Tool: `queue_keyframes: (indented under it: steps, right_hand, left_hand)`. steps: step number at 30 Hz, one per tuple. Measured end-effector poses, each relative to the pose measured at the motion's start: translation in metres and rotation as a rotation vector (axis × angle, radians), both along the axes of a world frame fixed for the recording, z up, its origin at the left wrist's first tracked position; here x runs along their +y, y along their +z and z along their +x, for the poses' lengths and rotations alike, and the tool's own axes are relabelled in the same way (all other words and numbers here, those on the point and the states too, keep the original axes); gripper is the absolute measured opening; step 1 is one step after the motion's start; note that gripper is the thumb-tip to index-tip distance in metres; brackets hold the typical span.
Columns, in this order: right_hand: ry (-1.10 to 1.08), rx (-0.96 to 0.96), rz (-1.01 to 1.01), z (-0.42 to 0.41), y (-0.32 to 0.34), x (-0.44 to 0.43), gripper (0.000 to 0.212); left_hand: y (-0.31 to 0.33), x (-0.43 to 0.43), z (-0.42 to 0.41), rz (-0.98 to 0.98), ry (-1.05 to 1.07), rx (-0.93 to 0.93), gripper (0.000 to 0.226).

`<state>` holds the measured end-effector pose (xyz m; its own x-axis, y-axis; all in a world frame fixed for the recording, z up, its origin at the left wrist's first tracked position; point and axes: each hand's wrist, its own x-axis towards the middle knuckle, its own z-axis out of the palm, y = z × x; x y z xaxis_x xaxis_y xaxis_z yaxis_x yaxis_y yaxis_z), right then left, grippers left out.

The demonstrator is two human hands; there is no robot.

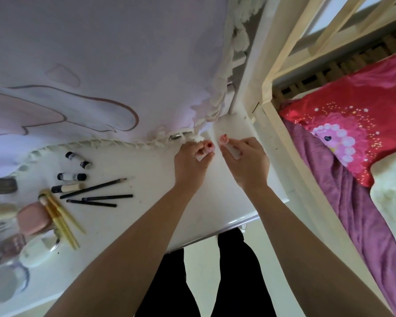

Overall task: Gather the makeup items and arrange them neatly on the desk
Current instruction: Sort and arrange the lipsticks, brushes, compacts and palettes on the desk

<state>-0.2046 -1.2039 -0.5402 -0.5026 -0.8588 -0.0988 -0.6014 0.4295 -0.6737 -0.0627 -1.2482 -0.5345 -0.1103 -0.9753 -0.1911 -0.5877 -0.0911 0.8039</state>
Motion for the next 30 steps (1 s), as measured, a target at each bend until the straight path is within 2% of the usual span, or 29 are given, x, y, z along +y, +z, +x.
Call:
queue_keyframes:
  steps: [4,10,14,17,22,30]
  right_hand:
    - [0.038,0.015,0.032,-0.002,-0.002,0.002,0.032]
    - [0.06,-0.027,0.05,-0.004,-0.001,0.011,0.037]
    - [0.02,-0.071,0.064,0.008,0.009,0.03,0.027]
    - [0.023,-0.084,0.073,0.031,0.015,0.042,0.024]
    - [0.11,-0.088,0.08,0.097,0.03,0.044,0.022]
    - [0.35,-0.097,0.054,0.225,0.047,-0.017,0.028]
  left_hand:
    - [-0.003,0.001,0.0,-0.018,-0.015,-0.042,0.015]
    - [0.004,0.008,0.005,0.033,-0.051,-0.115,0.031]
    - [0.017,0.03,0.028,0.072,-0.069,-0.185,0.037]
    - [0.028,0.042,0.064,0.094,-0.018,-0.196,0.038]
    - [0.045,0.048,0.148,0.027,0.022,-0.284,0.035]
    - [0.063,0.027,0.282,0.012,0.155,-0.438,0.035]
